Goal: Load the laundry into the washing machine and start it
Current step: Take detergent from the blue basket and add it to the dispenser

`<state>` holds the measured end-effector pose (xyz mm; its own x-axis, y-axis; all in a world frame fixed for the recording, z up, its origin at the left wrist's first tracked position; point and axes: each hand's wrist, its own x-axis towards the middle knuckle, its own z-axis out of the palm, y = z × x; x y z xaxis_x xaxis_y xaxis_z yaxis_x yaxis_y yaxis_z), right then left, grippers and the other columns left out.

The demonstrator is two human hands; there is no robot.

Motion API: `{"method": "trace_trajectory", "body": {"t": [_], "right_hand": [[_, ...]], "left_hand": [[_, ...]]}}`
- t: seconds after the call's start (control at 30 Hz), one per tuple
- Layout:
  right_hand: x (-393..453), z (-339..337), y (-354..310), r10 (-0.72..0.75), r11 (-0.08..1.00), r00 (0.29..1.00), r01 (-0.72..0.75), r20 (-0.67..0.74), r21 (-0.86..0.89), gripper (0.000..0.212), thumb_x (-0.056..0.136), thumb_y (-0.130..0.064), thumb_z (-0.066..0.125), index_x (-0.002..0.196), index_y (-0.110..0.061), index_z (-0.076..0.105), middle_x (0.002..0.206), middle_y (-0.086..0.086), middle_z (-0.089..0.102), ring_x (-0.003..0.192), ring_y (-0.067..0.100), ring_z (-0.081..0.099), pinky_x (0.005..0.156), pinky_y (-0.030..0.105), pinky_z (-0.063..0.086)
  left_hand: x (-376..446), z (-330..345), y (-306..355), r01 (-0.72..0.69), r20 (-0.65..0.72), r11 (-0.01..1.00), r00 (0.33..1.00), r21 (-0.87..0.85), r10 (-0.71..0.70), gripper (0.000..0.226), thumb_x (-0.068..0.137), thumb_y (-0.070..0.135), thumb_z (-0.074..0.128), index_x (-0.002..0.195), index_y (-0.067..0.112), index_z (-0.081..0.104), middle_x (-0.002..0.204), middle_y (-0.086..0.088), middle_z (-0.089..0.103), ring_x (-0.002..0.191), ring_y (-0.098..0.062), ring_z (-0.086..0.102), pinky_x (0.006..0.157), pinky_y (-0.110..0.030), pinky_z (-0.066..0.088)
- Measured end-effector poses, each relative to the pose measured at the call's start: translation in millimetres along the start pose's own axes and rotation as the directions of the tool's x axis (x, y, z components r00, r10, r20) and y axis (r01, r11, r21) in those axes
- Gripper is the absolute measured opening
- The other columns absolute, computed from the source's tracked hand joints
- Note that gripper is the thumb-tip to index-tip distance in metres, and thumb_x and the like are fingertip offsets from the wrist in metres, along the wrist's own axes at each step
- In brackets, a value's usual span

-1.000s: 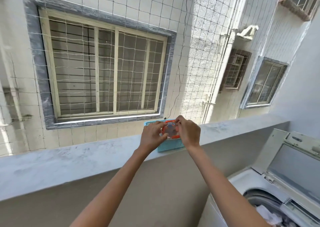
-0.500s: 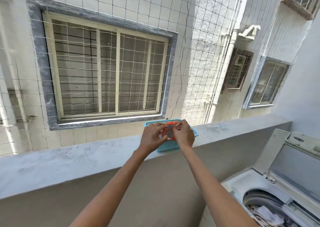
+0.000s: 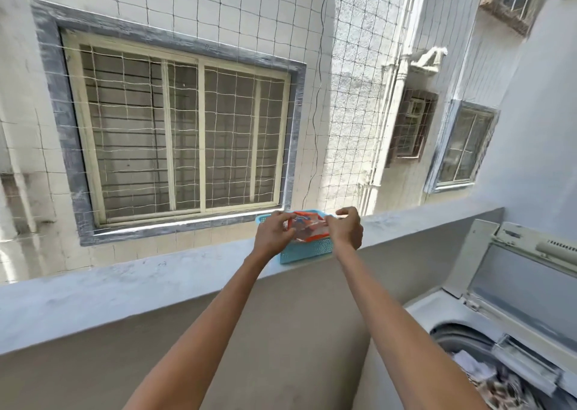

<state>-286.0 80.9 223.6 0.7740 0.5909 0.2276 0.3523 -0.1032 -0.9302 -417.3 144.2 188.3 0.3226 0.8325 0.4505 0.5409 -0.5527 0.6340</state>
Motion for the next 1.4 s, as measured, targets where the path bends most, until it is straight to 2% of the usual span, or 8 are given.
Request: {"method": "trace_trajectory", "body": {"t": [0.37, 0.5, 0.6, 0.73, 0.83, 1.13, 1.3, 1.4], "right_hand": [[6, -11, 22, 0.214, 0.959, 0.976, -0.215, 0.024, 0.184, 0.021, 0.078, -0.013, 0.066, 0.097, -0.014, 0.059, 0.103, 0.008, 0.066, 0.08, 0.023, 0.052, 0.068, 0.027, 0.036], [14, -25, 20, 0.216, 0.944, 0.976, -0.216, 0.03, 0.249, 0.024, 0.078, -0.011, 0.067, 0.099, -0.013, 0.057, 0.098, 0.007, 0.067, 0.076, 0.02, 0.053, 0.05, 0.023, 0.031], [28, -38, 17, 0.212, 0.932, 0.977, -0.208, 0.017, 0.296, 0.026, 0.074, -0.011, 0.068, 0.096, -0.015, 0.054, 0.09, 0.006, 0.072, 0.084, 0.022, 0.06, 0.058, 0.025, 0.036], [52, -62, 11, 0.226, 0.903, 0.974, -0.212, 0.007, 0.374, 0.027, 0.073, -0.007, 0.065, 0.098, -0.008, 0.056, 0.044, -0.005, 0.063, 0.089, 0.024, 0.068, 0.077, 0.028, 0.046], [73, -86, 7, 0.192, 0.904, 0.981, -0.169, -0.02, 0.393, 0.024, 0.073, -0.006, 0.065, 0.095, -0.007, 0.057, 0.037, -0.009, 0.058, 0.08, 0.02, 0.066, 0.069, 0.026, 0.044], [124, -160, 47, 0.148, 0.894, 0.986, -0.102, -0.074, 0.436, 0.024, 0.079, 0.003, 0.061, 0.064, -0.01, 0.049, 0.038, -0.004, 0.058, 0.036, 0.002, 0.057, 0.035, 0.01, 0.031], [159, -207, 120, 0.213, 0.92, 0.968, -0.153, -0.131, 0.362, 0.032, 0.072, 0.003, 0.07, 0.066, -0.016, 0.045, 0.054, 0.001, 0.059, 0.042, 0.006, 0.059, 0.045, 0.015, 0.042], [176, -235, 168, 0.256, 0.934, 0.951, -0.197, -0.174, 0.297, 0.037, 0.072, 0.004, 0.071, 0.062, -0.016, 0.041, 0.051, -0.001, 0.053, 0.06, 0.024, 0.059, 0.065, 0.034, 0.047]], "left_hand": [[2, 8, 23, 0.208, -0.065, 0.835, 0.958, -0.51, -0.278, 0.033, 0.094, 0.011, 0.039, 0.113, 0.007, 0.066, 0.119, -0.014, 0.062, 0.103, -0.026, 0.062, 0.09, -0.045, 0.052], [6, 8, 41, 0.215, -0.122, 0.714, 0.913, -0.666, -0.389, 0.036, 0.097, 0.015, 0.034, 0.116, 0.008, 0.064, 0.125, -0.01, 0.059, 0.111, -0.023, 0.054, 0.098, -0.041, 0.045], [20, 9, 56, 0.219, -0.106, 0.568, 0.869, -0.793, -0.483, 0.035, 0.095, 0.015, 0.037, 0.115, 0.002, 0.062, 0.122, -0.014, 0.06, 0.102, -0.022, 0.052, 0.089, -0.033, 0.04], [41, 21, 78, 0.245, 0.048, 0.285, 0.83, -0.927, -0.556, 0.024, 0.086, 0.012, 0.044, 0.095, 0.001, 0.063, 0.101, -0.017, 0.06, 0.09, -0.018, 0.04, 0.075, -0.029, 0.034], [51, 43, 101, 0.274, 0.147, 0.158, 0.825, -0.949, -0.545, 0.009, 0.084, 0.01, 0.043, 0.077, 0.014, 0.048, 0.073, 0.0, 0.041, 0.078, -0.016, 0.035, 0.07, -0.03, 0.03], [57, 169, 177, 0.39, 0.456, -0.236, 0.788, -0.89, -0.414, 0.038, 0.1, 0.019, 0.021, 0.064, 0.018, 0.033, 0.066, 0.0, 0.031, 0.057, -0.012, 0.025, 0.054, -0.022, 0.022], [53, 263, 206, 0.499, 0.595, -0.327, 0.711, -0.803, -0.375, 0.038, 0.1, 0.021, 0.021, 0.064, 0.019, 0.034, 0.067, -0.001, 0.034, 0.058, -0.012, 0.032, 0.056, -0.021, 0.025], [46, 321, 225, 0.536, 0.655, -0.387, 0.681, -0.751, -0.327, 0.037, 0.099, 0.018, 0.023, 0.065, 0.017, 0.038, 0.067, -0.004, 0.041, 0.06, -0.014, 0.039, 0.057, -0.022, 0.029]]}}
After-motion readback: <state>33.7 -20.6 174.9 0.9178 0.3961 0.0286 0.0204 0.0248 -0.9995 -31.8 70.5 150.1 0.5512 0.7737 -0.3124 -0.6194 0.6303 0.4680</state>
